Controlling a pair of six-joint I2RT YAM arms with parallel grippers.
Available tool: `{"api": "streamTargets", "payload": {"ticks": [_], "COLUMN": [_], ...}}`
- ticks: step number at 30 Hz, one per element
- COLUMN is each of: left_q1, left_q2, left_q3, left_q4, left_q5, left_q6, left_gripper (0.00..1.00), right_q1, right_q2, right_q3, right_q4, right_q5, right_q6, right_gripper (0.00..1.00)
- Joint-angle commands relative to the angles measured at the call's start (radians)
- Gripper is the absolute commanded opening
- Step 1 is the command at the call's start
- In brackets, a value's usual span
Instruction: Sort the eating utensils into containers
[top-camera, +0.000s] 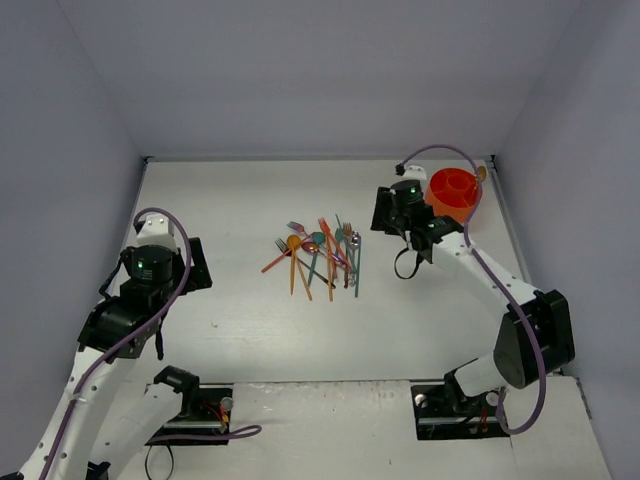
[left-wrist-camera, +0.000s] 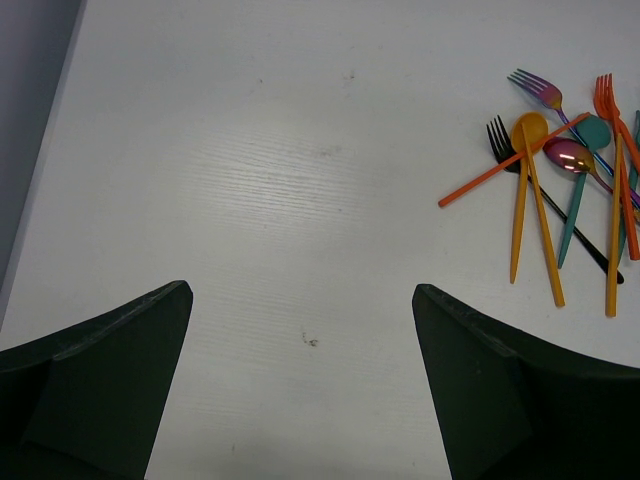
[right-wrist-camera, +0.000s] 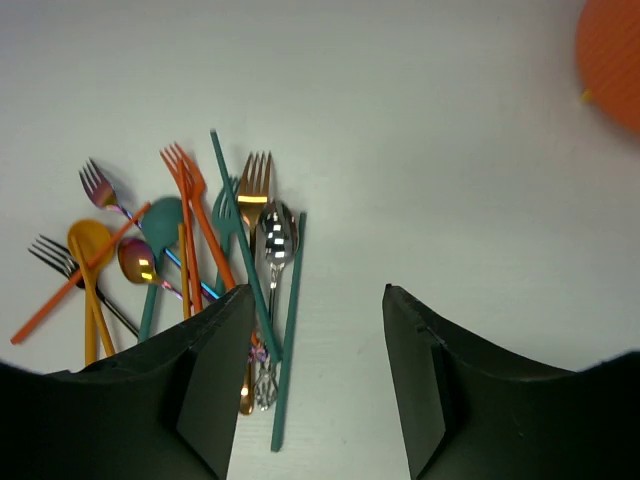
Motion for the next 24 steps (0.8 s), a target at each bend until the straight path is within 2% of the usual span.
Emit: {"api": "streamTargets", "payload": {"ticks": [1, 3, 9, 11, 24], "left_q1": [-0.003, -0.003, -0.003, -0.004, -0.005], "left_q2": [-0.004, -0.005, -0.018, -0.027, -0.032], "left_q3": [0.046, 0.043, 0.044, 0.047, 0.055], "left_q4": [-0.009, -0.022, -0.079, -0.087, -0.092], "left_q5": [0.005, 0.013, 0.042, 0.043, 0.072], "left_q6": [0.009, 0.005, -0.011, -0.023, -0.03], "left_gripper": [0.91, 0.91, 0.91, 0.91, 0.91], "right_q1": [0.112, 0.152, 0.218, 0.22, 0.218], "right_q2": [0.08, 0.139, 0.284, 0.333, 0.444], "right_q3": [-0.003, 0.006, 0.054, 0.069, 0.151], "right_q4": [-0.054, -0.055, -0.053, -0.052, -0.051], "right_q5": [0.043, 0.058, 0.105, 0.108, 0.157], "right_q6": [0.129, 0.157, 0.222, 0.222, 0.224], "right_gripper": [0.49, 0.45, 0.25, 0.14, 0.12]}}
